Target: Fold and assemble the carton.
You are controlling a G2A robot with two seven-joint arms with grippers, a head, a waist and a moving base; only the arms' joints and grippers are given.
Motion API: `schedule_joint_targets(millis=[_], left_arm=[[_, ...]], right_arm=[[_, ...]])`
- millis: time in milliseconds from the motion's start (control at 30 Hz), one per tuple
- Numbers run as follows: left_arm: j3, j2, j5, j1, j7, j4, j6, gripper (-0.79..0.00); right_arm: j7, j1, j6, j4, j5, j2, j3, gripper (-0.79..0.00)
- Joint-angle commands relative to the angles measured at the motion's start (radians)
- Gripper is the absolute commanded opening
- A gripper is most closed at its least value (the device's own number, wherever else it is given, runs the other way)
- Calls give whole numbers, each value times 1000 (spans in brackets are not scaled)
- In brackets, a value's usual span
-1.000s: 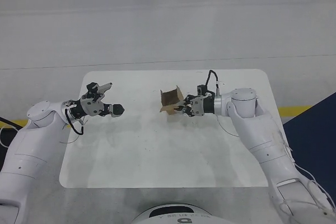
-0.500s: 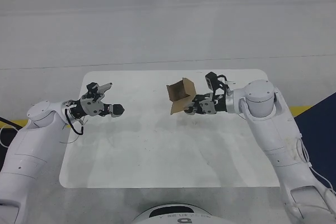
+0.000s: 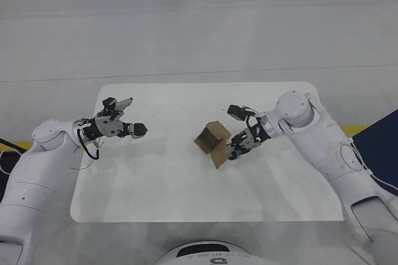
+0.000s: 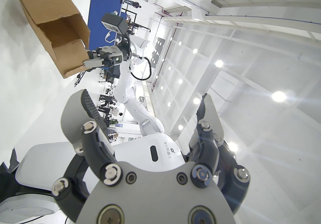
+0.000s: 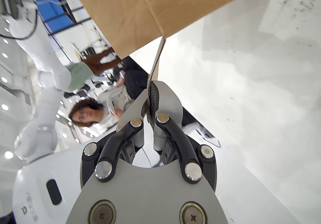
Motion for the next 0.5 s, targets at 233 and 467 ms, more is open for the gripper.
schedule_joint_targets(millis=[233, 467], left_arm=[[0, 0, 0, 0, 0, 0, 0, 0], [0, 0, 0, 0, 0, 0, 0, 0]], right_arm=[[-4, 204, 22, -36, 517, 103, -357, -785], [-4, 204, 22, -36, 517, 103, -357, -760]])
